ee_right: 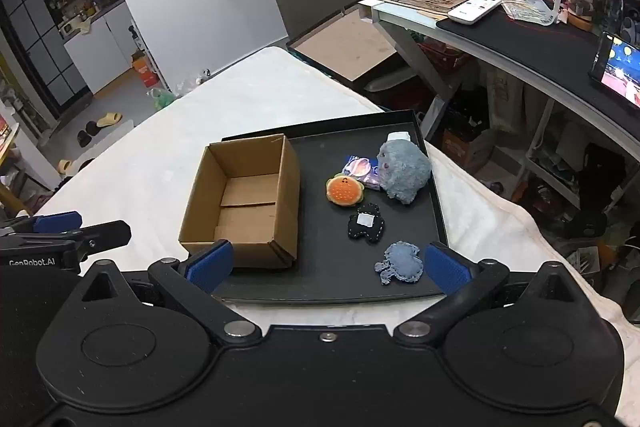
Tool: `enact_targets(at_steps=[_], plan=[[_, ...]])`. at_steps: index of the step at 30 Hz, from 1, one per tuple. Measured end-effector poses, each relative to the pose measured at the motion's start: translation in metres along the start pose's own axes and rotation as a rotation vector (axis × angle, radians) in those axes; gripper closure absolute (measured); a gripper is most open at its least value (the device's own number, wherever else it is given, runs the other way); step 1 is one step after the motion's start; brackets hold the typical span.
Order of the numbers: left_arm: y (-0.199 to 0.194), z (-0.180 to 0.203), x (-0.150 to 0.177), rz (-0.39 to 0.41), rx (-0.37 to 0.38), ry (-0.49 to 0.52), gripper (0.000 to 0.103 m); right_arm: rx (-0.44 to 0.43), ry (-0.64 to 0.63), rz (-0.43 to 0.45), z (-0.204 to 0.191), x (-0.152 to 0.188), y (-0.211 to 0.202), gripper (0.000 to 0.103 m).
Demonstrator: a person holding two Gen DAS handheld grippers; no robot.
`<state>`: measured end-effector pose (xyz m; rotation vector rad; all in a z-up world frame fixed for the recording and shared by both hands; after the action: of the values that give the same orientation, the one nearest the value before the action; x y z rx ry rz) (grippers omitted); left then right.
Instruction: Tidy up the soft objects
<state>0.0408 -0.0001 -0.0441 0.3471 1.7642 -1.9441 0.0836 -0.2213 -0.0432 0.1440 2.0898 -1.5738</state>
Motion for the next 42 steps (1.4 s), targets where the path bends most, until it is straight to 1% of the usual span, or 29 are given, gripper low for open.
enact_targets(at_steps=[7,13,16,42], plan=[[0.0,0.0,0.0,0.004,-0.002,0.003,0.001,0.005,0.004,-0.001,0.0,-0.003,-0.002,0.0],[0.006,0.005,-0.002,0.001,-0.008,0.005,0.001,0.006,0.014,-0.002,0.013,0.007,0.002,0.0],[0.008,0.007,-0.003,-0.002,-0.007,0.002,0.001,0.013,0.034,-0.015,0.011,0.001,0.003,0.0],[0.007,0.005,-0.002,-0.008,-0.001,0.002,0.001,0.022,0.054,-0.017,0.016,0.002,0.004,0.0]])
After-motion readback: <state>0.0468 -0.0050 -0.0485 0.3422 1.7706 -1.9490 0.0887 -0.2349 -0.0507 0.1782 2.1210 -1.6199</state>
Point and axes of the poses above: each gripper's, at about its wrist camera, not at the fingertips, and y roughly the way its jaws point, z to its right, x to its underside, the point moved 6 cm from there along y, roughly the way its jaws point, and after that the axes turned 12 degrees about -z, right-handed, at the moved point
